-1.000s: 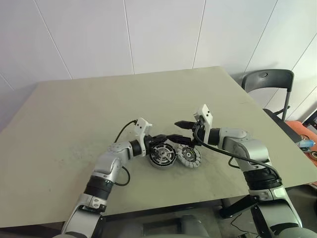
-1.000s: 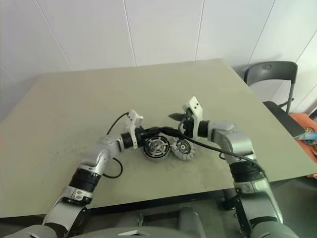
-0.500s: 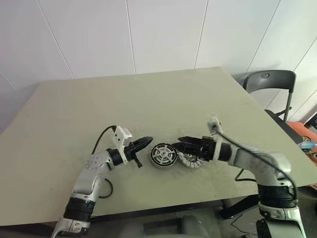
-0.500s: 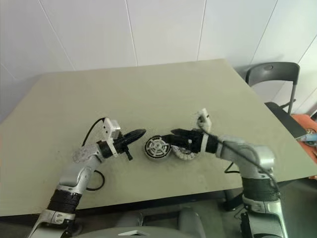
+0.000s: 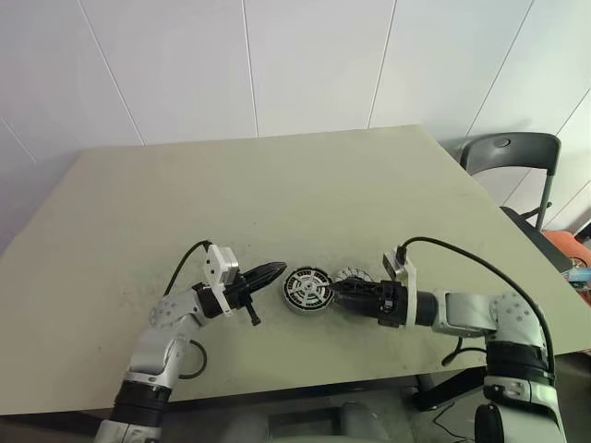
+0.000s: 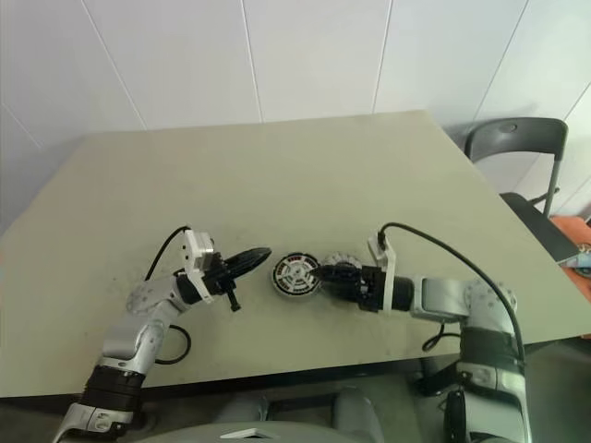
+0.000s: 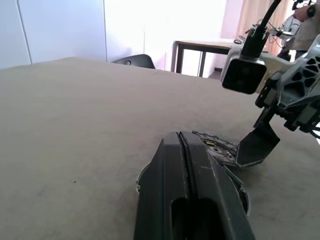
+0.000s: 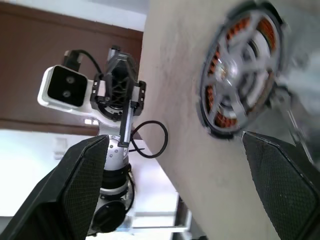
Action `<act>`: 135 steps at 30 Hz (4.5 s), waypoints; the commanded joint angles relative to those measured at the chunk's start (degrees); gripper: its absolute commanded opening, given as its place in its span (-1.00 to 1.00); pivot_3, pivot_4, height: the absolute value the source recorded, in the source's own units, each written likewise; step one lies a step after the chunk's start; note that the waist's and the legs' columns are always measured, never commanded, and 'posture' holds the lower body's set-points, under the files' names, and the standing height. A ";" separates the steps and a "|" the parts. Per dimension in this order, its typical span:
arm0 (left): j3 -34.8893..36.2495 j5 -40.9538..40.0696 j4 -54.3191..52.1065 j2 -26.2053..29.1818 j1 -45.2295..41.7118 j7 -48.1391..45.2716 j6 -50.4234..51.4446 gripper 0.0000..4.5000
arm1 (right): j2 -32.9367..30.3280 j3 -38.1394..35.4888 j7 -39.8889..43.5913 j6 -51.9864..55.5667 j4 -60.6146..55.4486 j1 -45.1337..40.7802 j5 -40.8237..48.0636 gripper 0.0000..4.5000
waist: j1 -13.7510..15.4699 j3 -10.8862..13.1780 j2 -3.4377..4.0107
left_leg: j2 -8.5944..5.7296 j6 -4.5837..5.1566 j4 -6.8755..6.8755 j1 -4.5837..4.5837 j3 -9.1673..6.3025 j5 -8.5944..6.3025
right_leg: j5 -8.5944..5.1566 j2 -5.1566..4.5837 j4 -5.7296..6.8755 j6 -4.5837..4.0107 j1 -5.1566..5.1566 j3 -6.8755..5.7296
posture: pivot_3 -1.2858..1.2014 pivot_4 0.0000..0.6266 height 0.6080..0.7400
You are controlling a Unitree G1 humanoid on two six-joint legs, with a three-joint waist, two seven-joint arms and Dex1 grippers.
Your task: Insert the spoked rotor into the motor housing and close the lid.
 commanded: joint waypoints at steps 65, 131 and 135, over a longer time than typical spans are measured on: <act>0.12 -0.20 -18.08 5.29 -3.70 13.07 13.89 -1.00 | -17.53 32.77 33.01 -59.59 -28.09 -0.78 -67.36 -0.09 | -1.19 0.26 0.28 | 0.52 0.38 -0.11 0.06 0.56 -0.23 | -0.02 0.31 -0.29 -0.04 -0.09 0.09 | 0.03 -1.00 1.00; 3.97 -1.92 -18.75 7.93 0.39 11.10 13.69 -1.00 | 6.47 4.57 2.43 -19.91 -14.14 -10.29 -33.38 -1.00 | -1.78 0.20 0.70 | 0.71 0.39 0.09 0.10 0.58 -0.23 | 0.28 0.58 -0.07 -0.13 -0.13 0.12 | 0.03 -1.00 1.00; 3.60 -1.65 -18.75 7.72 0.47 11.55 13.49 -1.00 | -1.14 17.10 15.94 -33.50 -20.66 -7.68 -46.83 -1.00 | -1.66 0.21 0.69 | 0.70 0.38 0.08 0.06 0.58 -0.23 | 0.27 0.57 -0.10 -0.12 -0.15 0.12 | 0.03 -1.00 1.00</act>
